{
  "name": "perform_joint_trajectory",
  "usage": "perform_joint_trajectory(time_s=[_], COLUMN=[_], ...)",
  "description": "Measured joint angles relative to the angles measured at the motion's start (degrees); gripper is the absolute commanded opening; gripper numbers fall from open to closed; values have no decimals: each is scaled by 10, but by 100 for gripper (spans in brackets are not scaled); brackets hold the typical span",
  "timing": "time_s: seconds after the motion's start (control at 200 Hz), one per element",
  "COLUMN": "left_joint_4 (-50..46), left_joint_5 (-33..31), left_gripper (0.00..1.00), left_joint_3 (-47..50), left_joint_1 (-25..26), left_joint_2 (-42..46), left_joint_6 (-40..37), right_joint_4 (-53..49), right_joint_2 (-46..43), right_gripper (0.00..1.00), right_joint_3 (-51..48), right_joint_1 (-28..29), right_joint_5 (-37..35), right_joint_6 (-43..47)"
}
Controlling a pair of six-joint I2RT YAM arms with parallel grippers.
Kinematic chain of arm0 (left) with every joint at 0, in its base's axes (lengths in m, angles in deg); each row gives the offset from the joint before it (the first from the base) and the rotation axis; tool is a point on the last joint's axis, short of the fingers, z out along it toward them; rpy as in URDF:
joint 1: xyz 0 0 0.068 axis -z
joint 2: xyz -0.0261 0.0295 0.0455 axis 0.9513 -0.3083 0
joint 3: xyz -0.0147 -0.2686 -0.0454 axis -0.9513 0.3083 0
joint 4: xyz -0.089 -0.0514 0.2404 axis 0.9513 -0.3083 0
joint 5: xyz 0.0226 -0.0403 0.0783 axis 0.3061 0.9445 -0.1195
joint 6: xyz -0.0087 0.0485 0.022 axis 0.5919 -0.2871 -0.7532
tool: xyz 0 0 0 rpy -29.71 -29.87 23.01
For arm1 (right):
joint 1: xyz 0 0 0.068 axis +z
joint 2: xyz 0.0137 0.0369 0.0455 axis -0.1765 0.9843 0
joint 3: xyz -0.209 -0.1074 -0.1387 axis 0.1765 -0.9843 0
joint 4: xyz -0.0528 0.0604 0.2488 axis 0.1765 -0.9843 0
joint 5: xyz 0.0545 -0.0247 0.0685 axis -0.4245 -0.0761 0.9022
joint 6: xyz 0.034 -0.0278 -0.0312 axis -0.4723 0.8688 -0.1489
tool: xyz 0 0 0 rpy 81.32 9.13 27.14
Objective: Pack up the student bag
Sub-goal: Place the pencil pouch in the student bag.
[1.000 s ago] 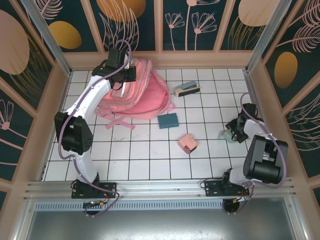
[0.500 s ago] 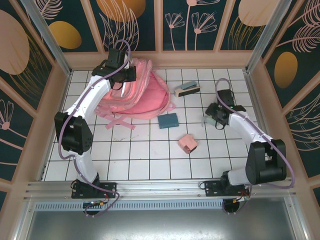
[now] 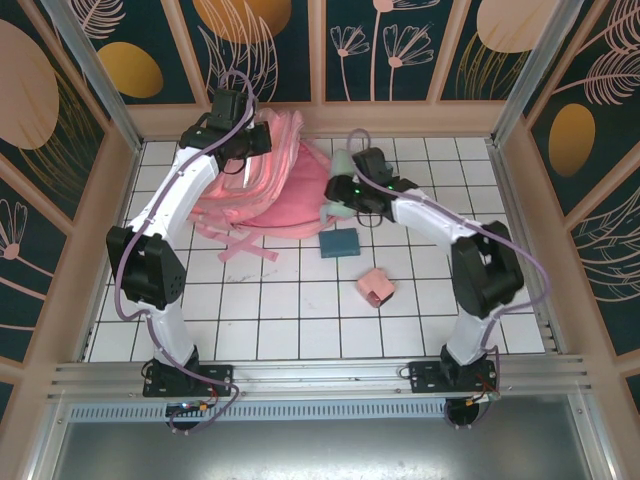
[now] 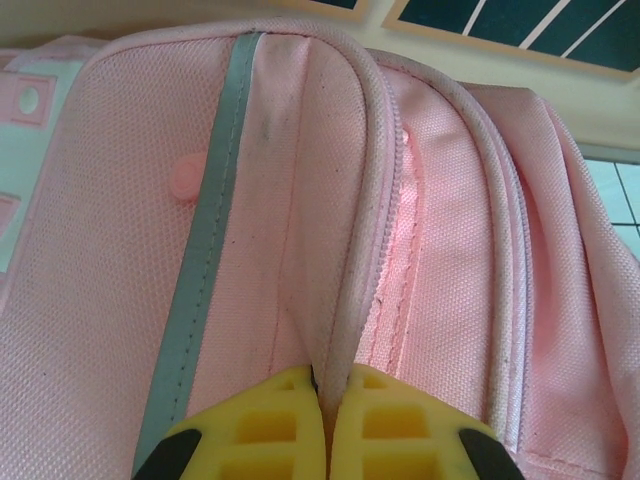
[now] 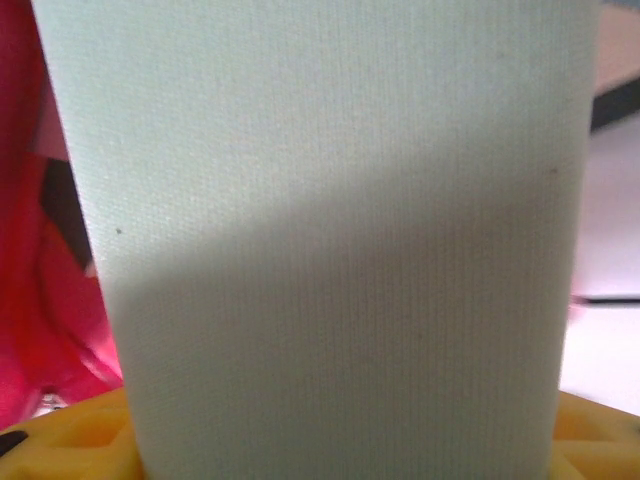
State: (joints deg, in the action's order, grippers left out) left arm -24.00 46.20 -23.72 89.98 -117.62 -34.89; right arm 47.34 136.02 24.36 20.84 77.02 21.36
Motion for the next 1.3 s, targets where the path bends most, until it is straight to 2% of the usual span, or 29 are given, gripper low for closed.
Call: perform_joint_trajectory(time_s=[0.25, 0.475, 0.645, 0.915, 0.976, 1.301], left_joint_4=[0, 0, -1, 1, 3, 16], left_joint_5=[0, 0, 0, 0, 0, -17], left_gripper=[0, 0, 0, 0, 0, 0], left_joint_3=[-9, -10, -10, -2, 5, 27], left_joint_1=[0, 0, 0, 0, 0, 1], left_joint_2=[0, 0, 0, 4, 8, 26], left_joint_6=[26, 34, 35, 34, 34, 31], right_joint_4=[-12, -39, -55, -69, -70, -83], right_joint_2=[172, 272, 342, 391, 391, 377], right_gripper=[51, 53, 54, 80, 91, 94], right_joint_3=[187, 269, 376, 454, 454, 455], right_joint_1=[38, 38, 38, 39, 39, 38], right_joint_5=[34, 49, 77, 98, 101, 97], right_joint_6=[-20, -33, -44, -58, -56, -52])
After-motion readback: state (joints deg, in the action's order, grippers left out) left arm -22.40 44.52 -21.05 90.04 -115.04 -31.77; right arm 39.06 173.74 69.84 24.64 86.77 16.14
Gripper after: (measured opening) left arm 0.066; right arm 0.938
